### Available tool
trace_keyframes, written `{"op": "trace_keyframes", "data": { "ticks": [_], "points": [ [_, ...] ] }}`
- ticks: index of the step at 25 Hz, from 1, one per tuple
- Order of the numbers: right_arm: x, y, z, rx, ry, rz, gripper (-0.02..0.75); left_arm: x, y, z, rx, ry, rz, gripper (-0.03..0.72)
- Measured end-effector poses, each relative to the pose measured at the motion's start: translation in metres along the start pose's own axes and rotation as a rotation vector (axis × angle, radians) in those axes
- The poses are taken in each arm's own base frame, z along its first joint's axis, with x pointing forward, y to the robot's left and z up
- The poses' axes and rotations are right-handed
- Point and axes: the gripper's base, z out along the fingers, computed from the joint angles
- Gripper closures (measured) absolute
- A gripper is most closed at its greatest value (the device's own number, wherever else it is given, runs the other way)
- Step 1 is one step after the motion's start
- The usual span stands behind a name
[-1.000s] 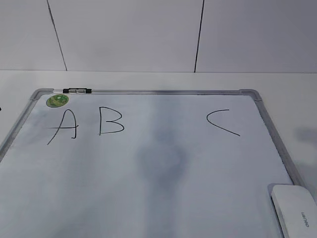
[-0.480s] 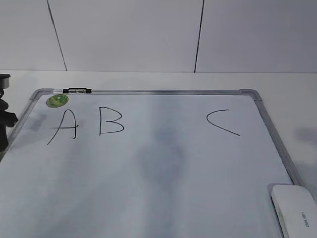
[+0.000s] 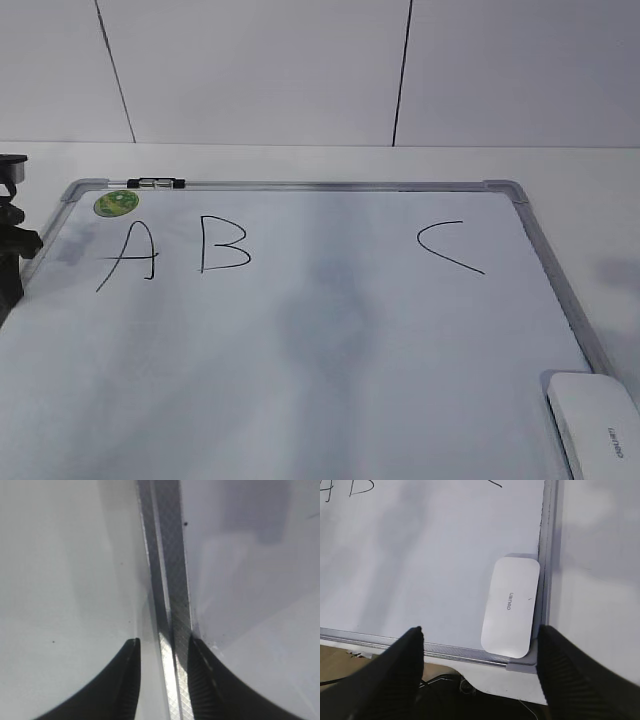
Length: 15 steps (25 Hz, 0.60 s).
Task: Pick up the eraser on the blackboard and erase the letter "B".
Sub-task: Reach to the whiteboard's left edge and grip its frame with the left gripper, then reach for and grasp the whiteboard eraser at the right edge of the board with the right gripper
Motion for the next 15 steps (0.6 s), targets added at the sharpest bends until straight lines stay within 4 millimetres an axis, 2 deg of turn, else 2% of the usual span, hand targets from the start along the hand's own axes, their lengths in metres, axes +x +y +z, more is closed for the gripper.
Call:
{"op": "trace_keyframes", "data": {
  "ticks": [5,11,15],
  "points": [
    [0.0,0.0002,0.0,-0.002,0.0,0.001,0.183,0.0,-0.0001,-0.0002,0.001,0.001,0.001,0.467],
    [0.0,0.0002,0.0,-0.002,0.0,0.001,0.183,-0.0007,-0.0005,-0.0007,0.006,0.001,-0.001,0.621],
    [0.0,0.0002,0.0,-0.002,0.0,0.001,0.183,-0.0007,-0.0003,-0.0007,0.013,0.0,-0.023,0.662]
  ]
}}
